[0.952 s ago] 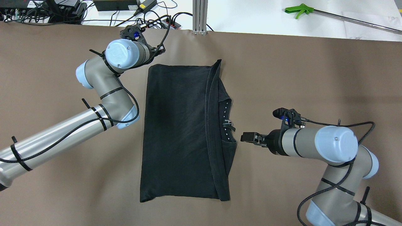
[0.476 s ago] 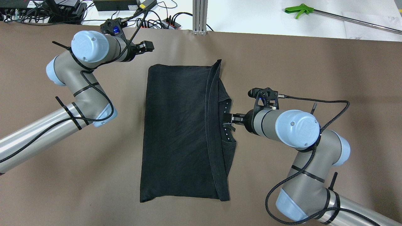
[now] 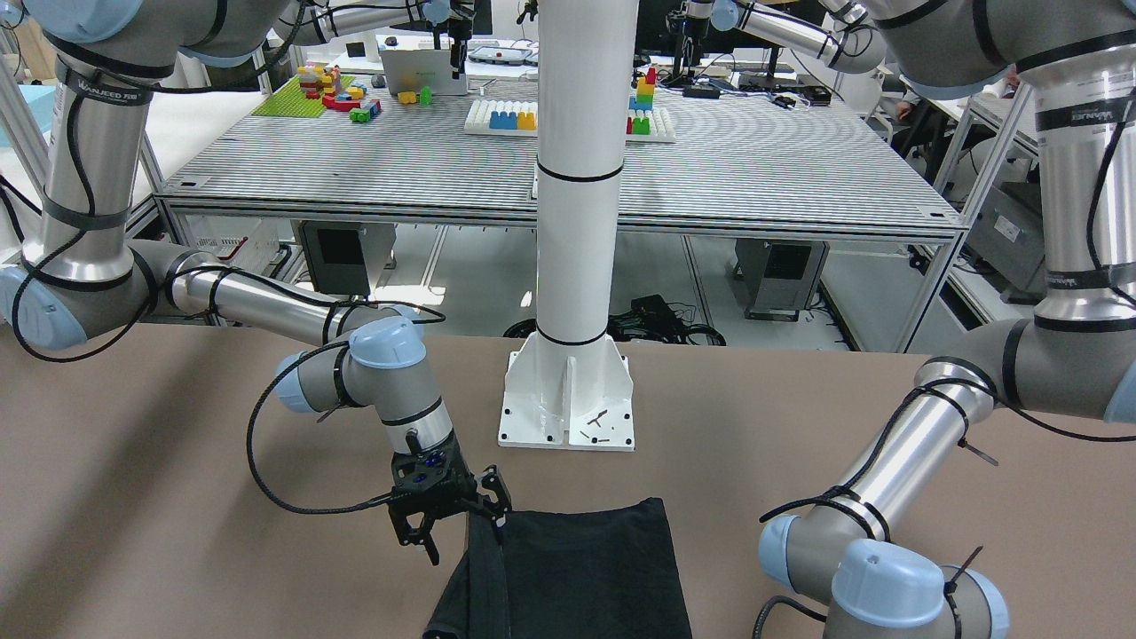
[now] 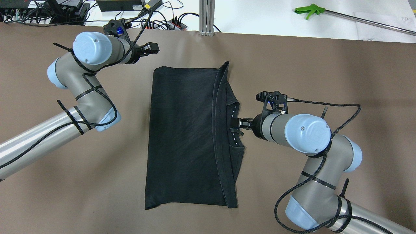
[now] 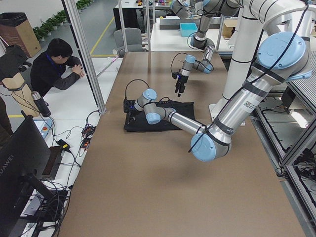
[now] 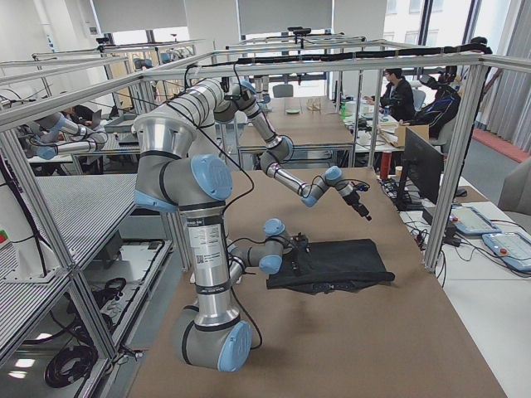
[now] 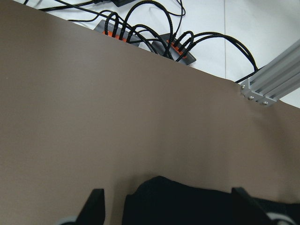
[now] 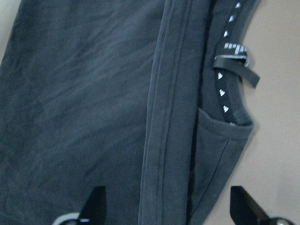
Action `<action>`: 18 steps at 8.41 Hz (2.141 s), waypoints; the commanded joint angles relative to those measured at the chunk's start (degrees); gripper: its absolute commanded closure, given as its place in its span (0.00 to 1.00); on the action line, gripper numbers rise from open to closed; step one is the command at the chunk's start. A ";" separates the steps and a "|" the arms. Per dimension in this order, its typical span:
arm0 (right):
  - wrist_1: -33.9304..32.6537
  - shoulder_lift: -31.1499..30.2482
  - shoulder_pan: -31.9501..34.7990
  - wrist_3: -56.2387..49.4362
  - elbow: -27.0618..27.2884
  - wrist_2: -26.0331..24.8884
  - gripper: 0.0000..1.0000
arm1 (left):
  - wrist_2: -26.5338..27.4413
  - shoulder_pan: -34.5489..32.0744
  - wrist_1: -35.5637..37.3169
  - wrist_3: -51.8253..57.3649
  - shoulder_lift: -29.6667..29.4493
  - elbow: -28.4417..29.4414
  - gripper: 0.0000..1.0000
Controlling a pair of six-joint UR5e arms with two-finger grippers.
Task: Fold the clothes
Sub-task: 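Release the shirt and move the right gripper to its near corner, then grasp the shirt's near corner with the right gripper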
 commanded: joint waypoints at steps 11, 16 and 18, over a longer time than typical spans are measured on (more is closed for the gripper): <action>-0.81 -5.45 -19.31 -5.69 1.15 -20.86 0.45 | 0.53 -0.08 -0.48 0.04 1.82 0.13 0.05; -0.81 -5.71 -19.13 -5.17 1.33 -22.01 1.00 | 0.45 0.09 -0.74 0.04 1.74 0.04 0.05; -0.81 -5.71 -19.04 -5.08 1.85 -22.01 1.00 | 0.36 0.09 -0.74 0.04 1.74 0.04 0.05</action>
